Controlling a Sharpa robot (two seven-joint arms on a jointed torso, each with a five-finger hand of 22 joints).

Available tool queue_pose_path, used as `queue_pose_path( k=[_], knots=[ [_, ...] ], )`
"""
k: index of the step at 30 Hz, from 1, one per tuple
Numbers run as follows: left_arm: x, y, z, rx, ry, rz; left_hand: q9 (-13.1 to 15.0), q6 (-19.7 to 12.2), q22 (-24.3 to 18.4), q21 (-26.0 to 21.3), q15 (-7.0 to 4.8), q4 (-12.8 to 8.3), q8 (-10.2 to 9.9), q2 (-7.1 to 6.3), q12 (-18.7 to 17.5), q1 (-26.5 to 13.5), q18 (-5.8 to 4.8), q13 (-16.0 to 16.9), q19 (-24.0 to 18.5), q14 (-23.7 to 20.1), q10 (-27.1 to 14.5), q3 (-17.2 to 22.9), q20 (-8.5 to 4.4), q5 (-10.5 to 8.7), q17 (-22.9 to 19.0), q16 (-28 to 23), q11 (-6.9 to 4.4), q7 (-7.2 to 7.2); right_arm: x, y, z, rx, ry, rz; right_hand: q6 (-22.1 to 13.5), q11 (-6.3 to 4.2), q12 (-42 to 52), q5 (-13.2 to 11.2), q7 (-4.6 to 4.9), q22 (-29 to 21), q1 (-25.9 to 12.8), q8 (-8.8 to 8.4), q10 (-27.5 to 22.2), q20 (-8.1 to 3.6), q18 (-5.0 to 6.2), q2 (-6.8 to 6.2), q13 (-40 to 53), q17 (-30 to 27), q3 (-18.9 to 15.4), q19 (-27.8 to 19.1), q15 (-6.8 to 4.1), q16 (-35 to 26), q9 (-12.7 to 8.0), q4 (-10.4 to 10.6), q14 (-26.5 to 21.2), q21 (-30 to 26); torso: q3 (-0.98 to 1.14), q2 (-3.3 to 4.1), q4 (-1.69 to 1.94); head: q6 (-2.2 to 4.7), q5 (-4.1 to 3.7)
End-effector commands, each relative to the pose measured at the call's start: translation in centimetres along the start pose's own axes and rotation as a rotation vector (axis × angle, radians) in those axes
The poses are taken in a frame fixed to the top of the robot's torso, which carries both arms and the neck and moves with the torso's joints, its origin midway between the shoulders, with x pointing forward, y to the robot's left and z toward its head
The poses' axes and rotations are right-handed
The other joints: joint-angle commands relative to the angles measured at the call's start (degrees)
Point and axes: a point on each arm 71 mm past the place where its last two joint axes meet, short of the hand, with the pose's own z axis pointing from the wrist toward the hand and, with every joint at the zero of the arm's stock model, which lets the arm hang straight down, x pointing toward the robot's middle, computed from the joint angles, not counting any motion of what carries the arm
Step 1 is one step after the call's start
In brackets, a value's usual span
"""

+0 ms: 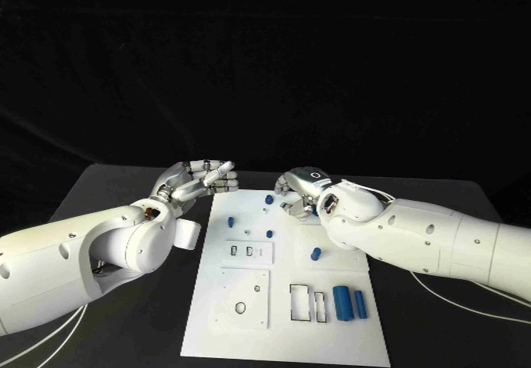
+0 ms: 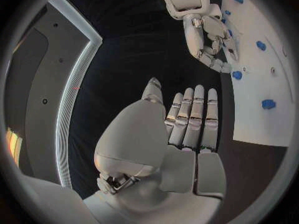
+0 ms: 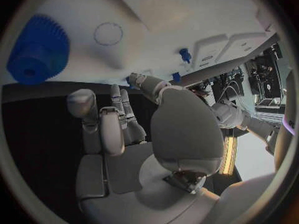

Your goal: Assemble the parts on the task board

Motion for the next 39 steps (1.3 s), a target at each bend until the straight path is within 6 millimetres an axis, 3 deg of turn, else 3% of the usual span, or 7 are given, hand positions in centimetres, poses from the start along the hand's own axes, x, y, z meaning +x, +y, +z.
queue_pose_path(
  k=[1, 6, 9, 14, 19, 26, 39],
  knots=[
    [0.0, -0.1, 0.0, 0.004, 0.012, -0.008, 0.0, -0.3, -0.1, -0.3, 0.29, 0.0, -0.2, 0.45, -0.4, -0.1, 0.68, 0.1, 0.0, 0.1, 0.1, -0.2, -0.03, -0.2, 0.1, 0.1, 0.48, 1.26, -0.5, -0.7, -0.8, 0.02, -0.007, -0.008, -0.3, -0.07, 0.3, 0.4, -0.13, -0.1, 0.0, -0.19, -0.5, -0.05, 0.55, -0.77, -0.1, -0.2, -0.6, 0.0, 0.21, -0.3, -0.1, 0.0, 1.4, -0.3, 0.08, -0.12, -0.23, 0.16, 0.07],
    [-0.1, -0.1, 0.0, 0.003, 0.01, -0.009, 0.0, -0.3, -0.1, -0.3, 0.29, 0.0, -0.2, 0.45, -0.4, -0.1, 0.68, 0.1, 0.0, 0.1, 0.1, -0.2, -0.03, -0.2, 0.1, 0.1, 0.48, 1.26, -2.2, -3.2, -3.2, 0.079, -0.025, 0.058, 1.1, -0.44, 2.4, -0.4, -0.14, 2.1, -0.3, 0.15, 2.3, -0.21, 0.11, -0.24, 0.2, 1.1, -1.8, 1.5, -0.04, 0.5, -0.4, 0.8, 1.9, 1.3, 0.24, -0.43, -0.68, 0.23, -0.08],
    [-0.2, -0.1, 0.0, 0.002, 0.01, -0.01, 0.0, -0.3, -0.1, -0.3, 0.29, 0.0, -0.2, 0.45, -0.4, -0.1, 0.68, 0.1, 0.0, 0.1, 0.1, -0.2, -0.03, -0.2, 0.1, 0.1, 0.48, 1.26, -3.0, -4.6, -4.6, 0.115, -0.022, 0.088, 0.8, -1.07, 3.9, -0.9, -0.47, 3.3, -3.5, -0.35, 5.1, -0.5, -0.1, -1.68, 0.9, 2.1, -5.4, 2.2, -0.43, 1.2, -0.8, 2.9, 2.2, 2.0, 0.34, -0.61, -0.94, 0.16, -0.06],
    [-0.2, -0.1, 0.0, 0.0, 0.013, -0.012, 0.0, -0.3, -0.1, -0.3, 0.29, 0.0, -0.2, 0.45, -0.4, -0.1, 0.68, 0.1, 0.0, 0.1, 0.1, -0.2, -0.03, -0.2, 0.1, 0.1, 0.48, 1.26, -3.4, -6.7, -6.5, 0.185, 0.027, 0.134, -1.7, -3.2, 10.1, 1.7, -1.64, 5.2, 0.2, -1.7, 12.4, -2.11, -0.46, 0.59, 6.4, 2.9, -22.7, 3.3, -2.18, 2.1, -1.6, 6.6, 2.5, 2.9, 0.46, -0.83, -1.24, 0.16, -0.39],
    [-0.1, 0.0, 0.1, -0.002, 0.018, -0.014, 0.0, -0.3, -0.1, -0.3, 0.3, 0.0, -0.2, 0.51, -0.4, -0.2, 0.68, 0.1, 0.0, 0.0, 0.1, -0.3, -0.02, -0.25, 0.1, 0.1, 0.49, 1.26, -3.2, -8.4, -7.6, 0.25, 0.085, 0.189, -6.1, -3.76, 31.4, 3.9, -2.32, 8.4, 10.7, 4.21, 7.1, -2.6, -1.19, 2.24, 26.1, 8.2, -35.7, 4.9, -3.26, 4.8, -0.3, 17.8, 3.4, 4.4, 0.55, -0.86, -1.2, 0.13, -0.55],
    [-0.1, 0.0, 0.1, -0.003, 0.021, -0.015, 0.0, -0.3, -0.1, -0.3, 0.3, 0.0, -0.2, 0.53, -0.5, -0.1, 0.69, 0.1, 0.0, 0.0, 0.1, -0.4, -0.01, -0.22, 0.1, 0.1, 0.49, 1.25, -2.9, -9.1, -7.7, 0.284, 0.124, 0.217, -9.2, -3.43, 64.6, 5.3, -2.13, 11.7, 11.8, 10.43, 14.0, -2.43, -1.52, 2.94, 56.1, 18.1, -37.1, 6.4, -2.42, 8.6, 0.4, 19.3, 5.3, 6.2, 0.49, -0.8, -1.21, 0.31, -0.66],
    [-0.2, 0.0, 0.1, -0.007, 0.023, -0.017, 0.0, -0.3, -0.1, -0.3, 0.3, 0.0, -0.1, 0.55, -0.5, -0.1, 0.69, 0.1, 0.0, 0.0, 0.1, -0.4, -0.01, -0.18, 0.1, 0.1, 0.49, 1.25, -2.3, -8.9, -6.3, 0.285, 0.115, 0.241, -9.9, -3.33, 71.3, 7.2, -1.98, 13.0, 11.6, 12.26, 17.1, -2.24, -1.73, 3.85, 62.5, 20.1, -36.1, 7.0, -2.2, 9.2, 0.0, 19.2, 5.7, 7.0, 0.37, -0.65, -0.85, -0.06, -0.54]
  ],
)
